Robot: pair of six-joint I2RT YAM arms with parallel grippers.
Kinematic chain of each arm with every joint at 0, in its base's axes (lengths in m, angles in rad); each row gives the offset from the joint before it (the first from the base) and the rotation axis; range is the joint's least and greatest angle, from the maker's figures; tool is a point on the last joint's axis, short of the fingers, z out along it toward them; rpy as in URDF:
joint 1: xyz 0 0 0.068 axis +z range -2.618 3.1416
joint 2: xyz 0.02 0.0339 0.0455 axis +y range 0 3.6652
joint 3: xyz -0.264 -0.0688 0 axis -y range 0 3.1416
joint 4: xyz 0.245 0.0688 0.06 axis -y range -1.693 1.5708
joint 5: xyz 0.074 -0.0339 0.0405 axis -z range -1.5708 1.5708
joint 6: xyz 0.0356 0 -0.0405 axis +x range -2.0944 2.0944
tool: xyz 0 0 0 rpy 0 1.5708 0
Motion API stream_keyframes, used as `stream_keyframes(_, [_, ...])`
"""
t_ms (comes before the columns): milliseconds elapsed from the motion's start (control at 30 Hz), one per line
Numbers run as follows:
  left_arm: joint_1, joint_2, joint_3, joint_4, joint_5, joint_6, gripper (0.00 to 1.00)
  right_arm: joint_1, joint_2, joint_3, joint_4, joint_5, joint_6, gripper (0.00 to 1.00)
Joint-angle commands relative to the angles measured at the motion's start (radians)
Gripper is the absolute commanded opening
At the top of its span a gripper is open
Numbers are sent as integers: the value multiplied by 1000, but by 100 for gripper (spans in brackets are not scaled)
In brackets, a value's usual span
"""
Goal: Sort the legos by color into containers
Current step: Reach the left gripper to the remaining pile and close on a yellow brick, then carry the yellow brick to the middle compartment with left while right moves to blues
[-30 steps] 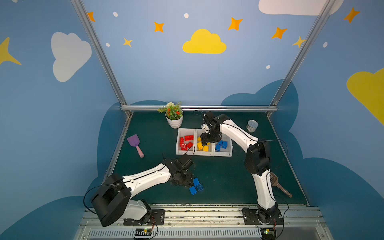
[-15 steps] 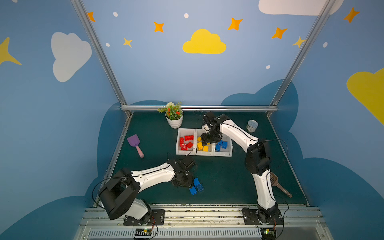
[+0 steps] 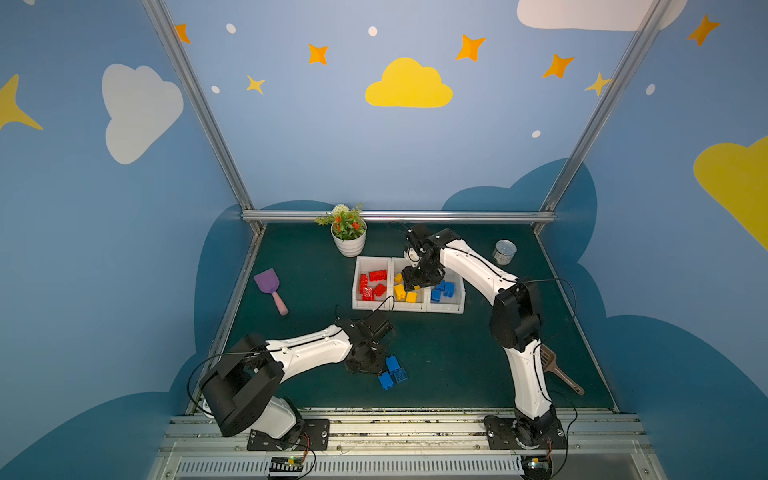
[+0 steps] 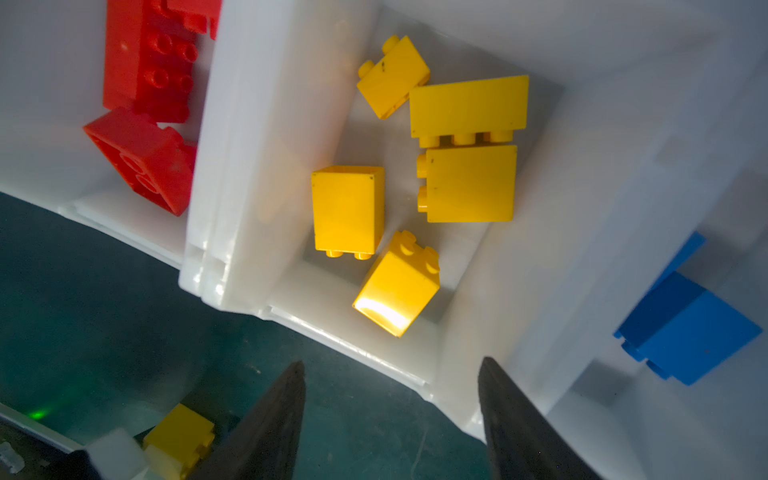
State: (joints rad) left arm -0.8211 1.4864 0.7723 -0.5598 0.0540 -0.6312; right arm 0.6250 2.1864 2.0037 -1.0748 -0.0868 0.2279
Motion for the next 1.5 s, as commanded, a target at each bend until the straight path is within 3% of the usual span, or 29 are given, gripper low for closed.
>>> stream_keyframes(0, [-2,-15,38,-24,-28,25,46,-4,-55,-10,-13,-1,4,66])
stream_keyframes(233, [56,-18,155,-83,-121,96,45,-5,-70,-23,-17,4,1,66])
stream_keyframes(533, [222,97,389,-21,-103,257,45,-9,-109,-49,-21,31,4,65])
stream_keyframes(1000, [270,412,757,52,1,327,46,-80,-269,-221,12,53,45,66])
stream_keyframes(1233, [271,502,846,53,41,335,46,-98,-328,-309,27,61,60,66])
stream_keyframes(1300, [273,515,859,53,44,336,48,-101,-339,-325,30,57,63,65])
stream_keyframes(1467, [275,518,868,53,40,335,69,-104,-349,-342,27,51,60,66])
